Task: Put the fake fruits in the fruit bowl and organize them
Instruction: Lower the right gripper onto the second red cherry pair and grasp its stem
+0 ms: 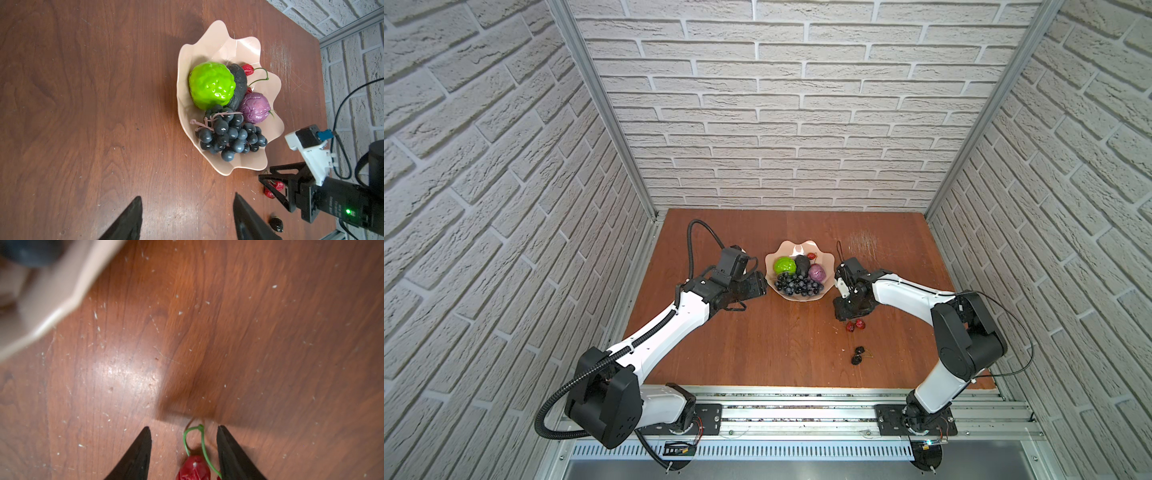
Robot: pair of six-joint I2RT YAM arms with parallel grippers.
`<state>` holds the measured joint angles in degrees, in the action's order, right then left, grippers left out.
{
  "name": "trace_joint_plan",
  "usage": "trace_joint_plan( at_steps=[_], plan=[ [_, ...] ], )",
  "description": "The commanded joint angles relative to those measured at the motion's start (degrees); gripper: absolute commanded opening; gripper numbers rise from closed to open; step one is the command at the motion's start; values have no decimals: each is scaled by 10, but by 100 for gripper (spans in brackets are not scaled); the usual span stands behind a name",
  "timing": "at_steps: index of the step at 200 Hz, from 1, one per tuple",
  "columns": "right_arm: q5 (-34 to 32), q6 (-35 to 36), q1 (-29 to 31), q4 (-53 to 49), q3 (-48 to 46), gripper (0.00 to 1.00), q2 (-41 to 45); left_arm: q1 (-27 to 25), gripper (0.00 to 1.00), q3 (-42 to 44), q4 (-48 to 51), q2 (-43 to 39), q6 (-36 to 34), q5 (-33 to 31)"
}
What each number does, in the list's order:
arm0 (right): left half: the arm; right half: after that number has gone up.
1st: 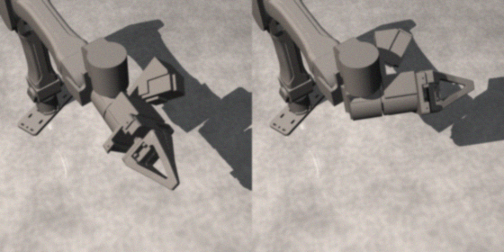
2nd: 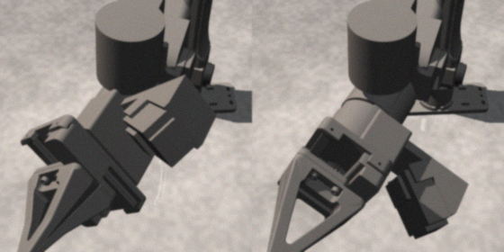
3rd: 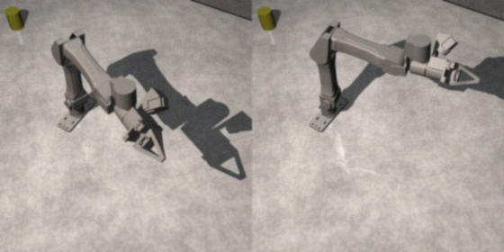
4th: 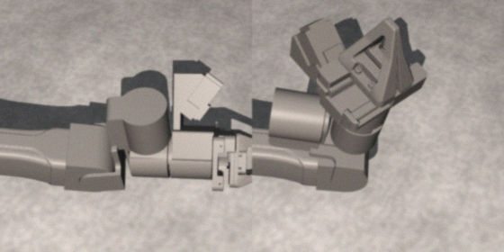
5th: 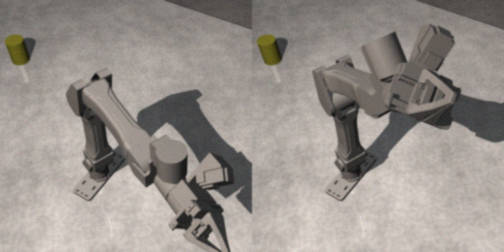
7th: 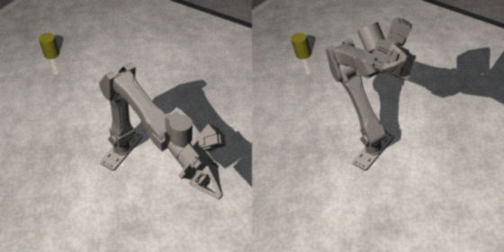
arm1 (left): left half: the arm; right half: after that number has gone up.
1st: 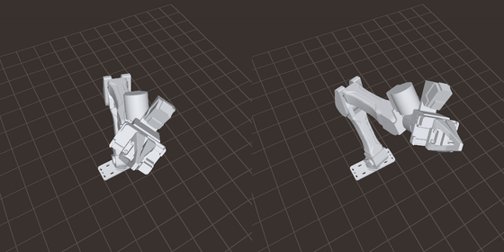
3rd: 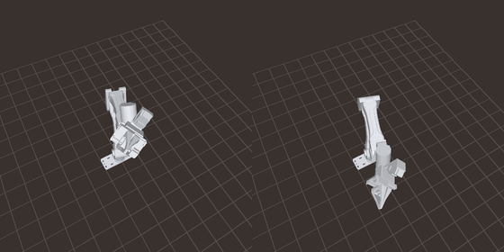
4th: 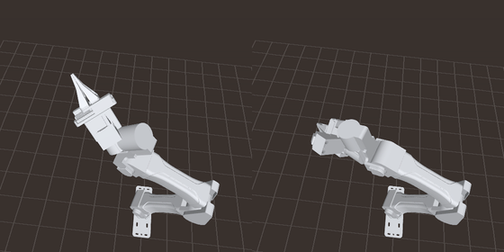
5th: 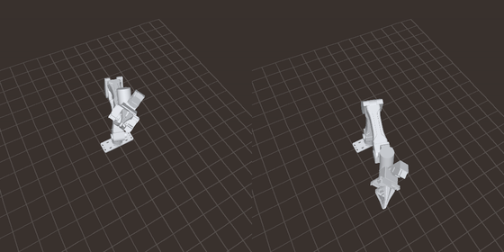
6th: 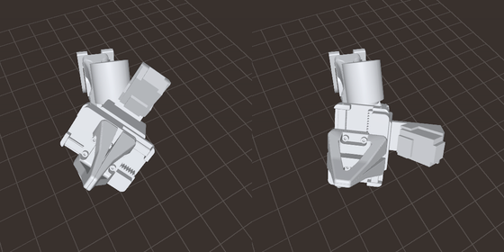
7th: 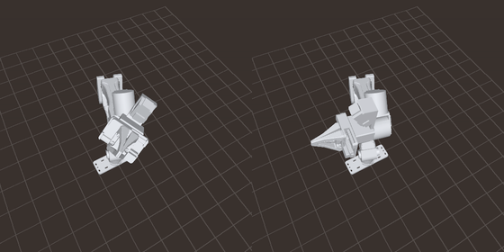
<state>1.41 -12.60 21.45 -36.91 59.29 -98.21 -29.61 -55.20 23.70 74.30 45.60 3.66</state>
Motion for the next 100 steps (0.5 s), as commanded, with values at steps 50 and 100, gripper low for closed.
trace_joint_plan(
  at_steps=[50,100],
  plan=[
    [6,13,-3,-30,16,53,-9,10,69,-5,8,-20,-13,-8],
    [0,25,-4,-43,26,51,-22,11,69,-1,10,-21,-14,-8]
  ],
)
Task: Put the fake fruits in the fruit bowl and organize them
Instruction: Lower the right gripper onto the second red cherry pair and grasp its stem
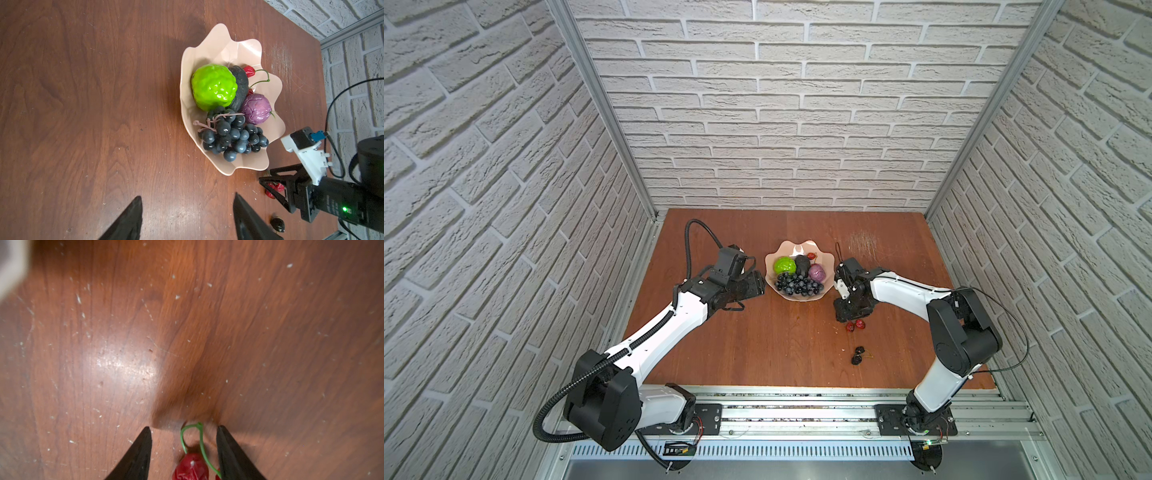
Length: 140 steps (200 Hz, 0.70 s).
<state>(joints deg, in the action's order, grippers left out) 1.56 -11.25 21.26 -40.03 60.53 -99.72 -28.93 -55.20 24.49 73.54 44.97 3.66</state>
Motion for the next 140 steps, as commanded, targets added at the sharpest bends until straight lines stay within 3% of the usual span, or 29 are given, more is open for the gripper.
trace_joint_plan(
  at_steps=[1,62,140],
  plan=[
    [-2,12,-2,-11,13,51,-8,4,69,-1,3,-13,-8,-8],
    [6,16,-2,-18,23,41,-23,8,69,-4,16,-22,-11,-15],
    [34,9,-2,-11,2,13,3,13,69,-4,17,-23,-12,-16]
  ],
)
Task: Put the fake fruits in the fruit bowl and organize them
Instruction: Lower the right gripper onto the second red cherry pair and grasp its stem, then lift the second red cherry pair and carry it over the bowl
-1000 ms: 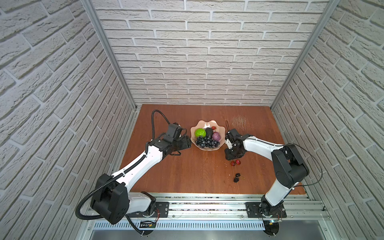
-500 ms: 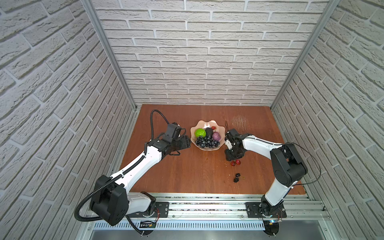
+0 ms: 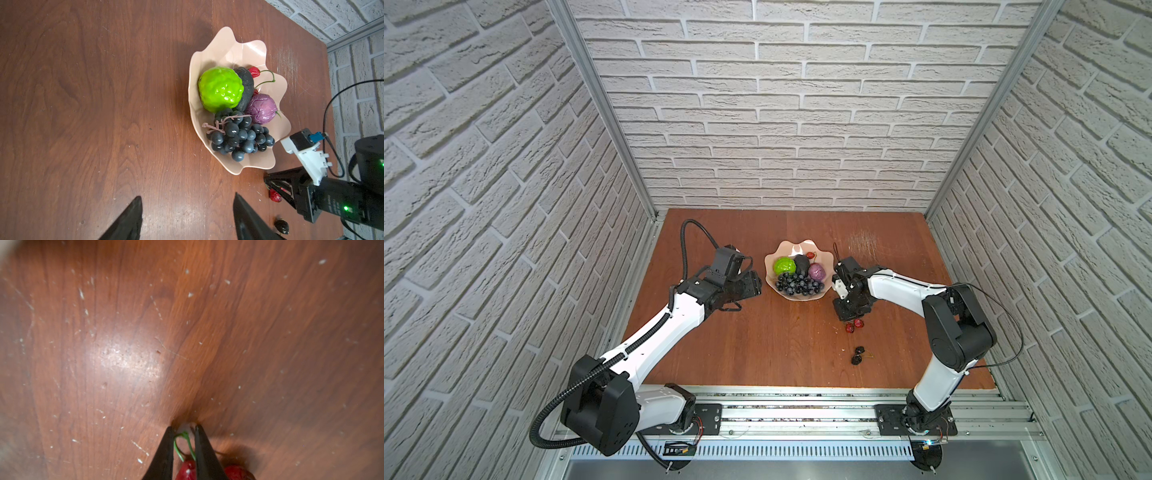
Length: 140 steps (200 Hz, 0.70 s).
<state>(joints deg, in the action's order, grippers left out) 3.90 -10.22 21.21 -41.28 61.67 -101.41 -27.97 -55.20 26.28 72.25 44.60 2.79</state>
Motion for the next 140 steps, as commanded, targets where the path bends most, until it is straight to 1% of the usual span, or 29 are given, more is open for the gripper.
trace_joint_plan(
  at_steps=[1,5,9,56,86,119,140],
  plan=[
    [10,-1,-1,2,-10,12,20,4,69,-4,-1,-10,-9,-8],
    [8,-1,-1,3,-11,7,21,4,69,-4,-1,-11,-9,-7],
    [7,-1,-1,3,-11,6,23,4,69,-3,-1,-11,-8,-7],
    [5,-2,-1,7,-15,6,65,4,69,-2,3,-15,-8,-12],
    [6,-4,-1,-11,2,6,98,4,69,-3,2,-12,-8,-12],
    [17,-11,-1,-25,39,6,129,4,69,-4,1,-11,-9,-11],
    [31,-11,-1,-31,95,6,124,5,69,-4,1,-11,-10,-12]
  ],
)
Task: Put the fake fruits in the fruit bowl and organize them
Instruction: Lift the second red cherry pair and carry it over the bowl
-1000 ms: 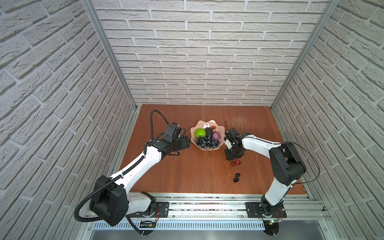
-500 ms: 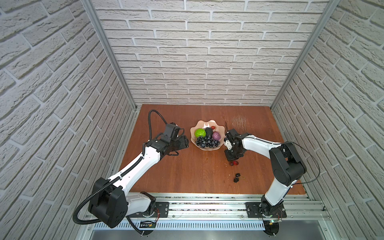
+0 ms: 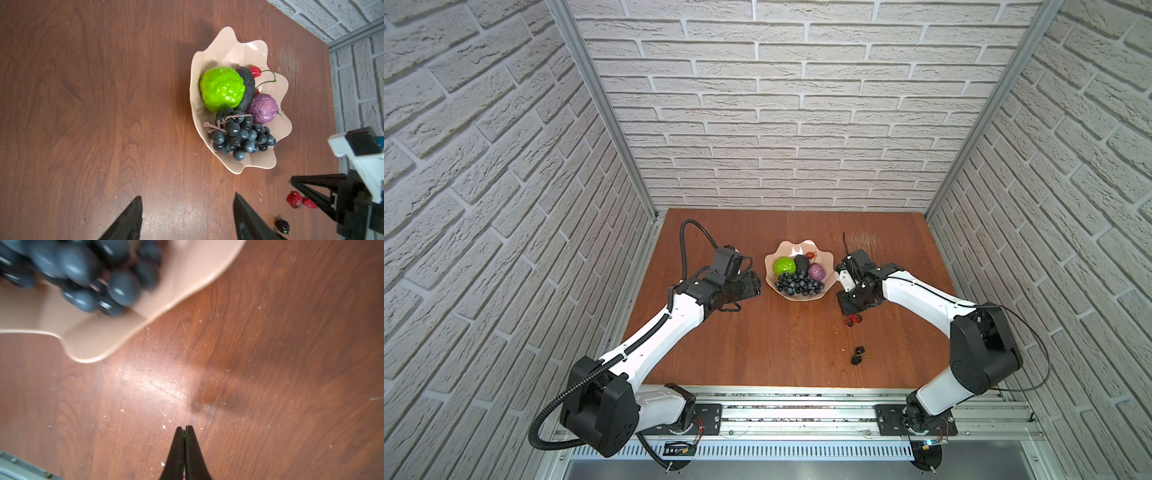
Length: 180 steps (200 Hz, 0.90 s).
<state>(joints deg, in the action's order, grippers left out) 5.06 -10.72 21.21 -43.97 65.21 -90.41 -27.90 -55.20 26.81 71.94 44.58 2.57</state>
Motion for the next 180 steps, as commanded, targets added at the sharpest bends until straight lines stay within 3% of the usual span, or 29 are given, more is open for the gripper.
trace_joint_plan(
  at_steps=[1,86,180],
  plan=[
    [21,-6,-1,-4,62,6,13,5,69,-4,-4,-8,-10,-10],
    [106,-35,-1,67,324,6,-175,19,69,1,16,-32,-12,-20],
    [123,-121,6,213,414,5,-323,41,69,7,24,-31,-24,-6]
  ],
)
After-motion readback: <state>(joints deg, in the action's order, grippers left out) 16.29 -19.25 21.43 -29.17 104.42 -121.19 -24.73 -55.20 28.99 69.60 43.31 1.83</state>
